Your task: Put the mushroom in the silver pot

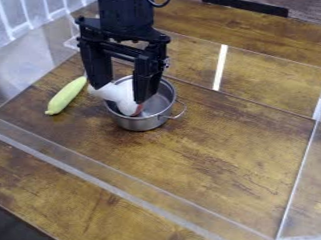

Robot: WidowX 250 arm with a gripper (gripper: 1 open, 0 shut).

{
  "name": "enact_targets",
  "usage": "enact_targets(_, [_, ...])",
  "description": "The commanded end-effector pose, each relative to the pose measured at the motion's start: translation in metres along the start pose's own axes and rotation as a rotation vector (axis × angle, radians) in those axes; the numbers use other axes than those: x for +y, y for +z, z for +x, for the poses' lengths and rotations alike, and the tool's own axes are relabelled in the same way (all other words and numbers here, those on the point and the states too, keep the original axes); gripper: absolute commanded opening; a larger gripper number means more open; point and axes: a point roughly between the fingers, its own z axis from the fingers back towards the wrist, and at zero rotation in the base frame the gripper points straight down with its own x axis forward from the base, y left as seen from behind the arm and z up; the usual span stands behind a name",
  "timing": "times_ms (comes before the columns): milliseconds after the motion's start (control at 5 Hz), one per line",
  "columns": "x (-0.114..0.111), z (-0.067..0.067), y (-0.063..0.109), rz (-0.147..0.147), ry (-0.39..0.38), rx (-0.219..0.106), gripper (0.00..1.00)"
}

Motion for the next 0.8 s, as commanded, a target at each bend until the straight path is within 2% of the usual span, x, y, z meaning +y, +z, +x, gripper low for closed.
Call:
enact_targets(0, [-0.009, 0.002, 0.001, 0.002, -0.037, 0.015, 1.0])
enact_targets(400, [-0.013, 0.023, 0.005, 0.005, -0.117, 0.016, 1.0])
enact_targets(600, [-0.018, 0.035, 0.013, 0.005, -0.164, 0.004, 1.0])
